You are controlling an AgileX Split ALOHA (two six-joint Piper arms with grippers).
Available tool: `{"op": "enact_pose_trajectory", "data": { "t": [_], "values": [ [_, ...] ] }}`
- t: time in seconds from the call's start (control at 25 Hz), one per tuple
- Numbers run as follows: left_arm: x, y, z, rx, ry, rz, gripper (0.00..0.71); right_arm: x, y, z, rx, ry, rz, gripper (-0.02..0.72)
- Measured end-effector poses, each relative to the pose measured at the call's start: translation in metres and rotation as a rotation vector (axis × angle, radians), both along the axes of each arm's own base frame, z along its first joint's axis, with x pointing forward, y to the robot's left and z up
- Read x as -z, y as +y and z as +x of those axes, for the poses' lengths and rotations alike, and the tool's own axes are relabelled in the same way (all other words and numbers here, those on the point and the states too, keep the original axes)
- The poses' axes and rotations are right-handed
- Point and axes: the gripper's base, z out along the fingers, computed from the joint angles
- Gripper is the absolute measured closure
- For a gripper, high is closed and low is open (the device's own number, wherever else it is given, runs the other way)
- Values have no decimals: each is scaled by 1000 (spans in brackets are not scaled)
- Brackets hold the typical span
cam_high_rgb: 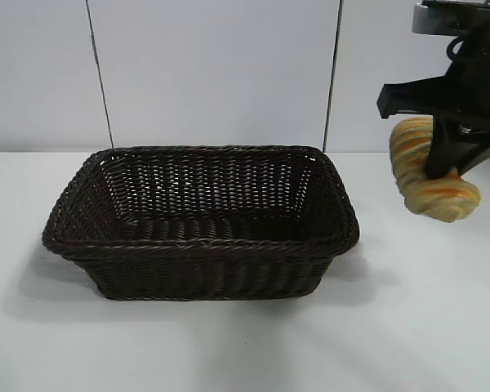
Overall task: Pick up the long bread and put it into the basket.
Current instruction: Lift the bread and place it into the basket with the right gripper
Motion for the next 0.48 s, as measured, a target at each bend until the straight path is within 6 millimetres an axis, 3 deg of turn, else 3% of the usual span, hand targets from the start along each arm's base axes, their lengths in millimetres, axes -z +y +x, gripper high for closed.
{"op": "enact_pose_trajectory", "data": {
  "t": [0.24,0.48],
  "values": [
    [0,0,0,0,0,0,16,5,48,25,-297,-36,-104,650],
    [0,0,0,0,0,0,15,23,86,33,-696,-78,-264,653]
  ]
}}
